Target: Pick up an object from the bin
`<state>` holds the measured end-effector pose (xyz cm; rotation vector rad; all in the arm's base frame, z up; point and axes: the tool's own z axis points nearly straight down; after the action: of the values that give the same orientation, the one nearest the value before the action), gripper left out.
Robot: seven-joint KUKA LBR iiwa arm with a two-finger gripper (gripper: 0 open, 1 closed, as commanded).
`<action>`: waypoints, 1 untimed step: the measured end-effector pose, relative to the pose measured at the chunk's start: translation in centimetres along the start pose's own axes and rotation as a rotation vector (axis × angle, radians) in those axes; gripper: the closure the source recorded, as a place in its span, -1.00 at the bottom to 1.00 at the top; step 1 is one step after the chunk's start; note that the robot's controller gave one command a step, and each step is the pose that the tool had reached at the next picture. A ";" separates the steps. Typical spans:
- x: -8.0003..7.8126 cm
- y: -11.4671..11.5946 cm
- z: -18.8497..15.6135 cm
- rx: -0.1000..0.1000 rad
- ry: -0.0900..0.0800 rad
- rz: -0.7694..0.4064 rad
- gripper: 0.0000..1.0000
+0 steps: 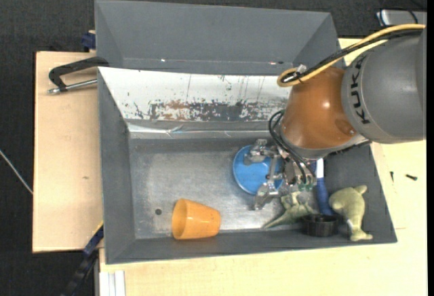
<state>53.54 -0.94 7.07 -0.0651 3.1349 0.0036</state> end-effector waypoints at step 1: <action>0.1 0.1 -0.5 0.003 0.007 -0.003 1.00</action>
Offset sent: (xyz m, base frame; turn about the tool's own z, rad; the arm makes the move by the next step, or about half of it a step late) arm 0.0000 0.0000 0.0000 0.0000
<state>53.42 -0.87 7.53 -0.0699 3.1422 -0.0010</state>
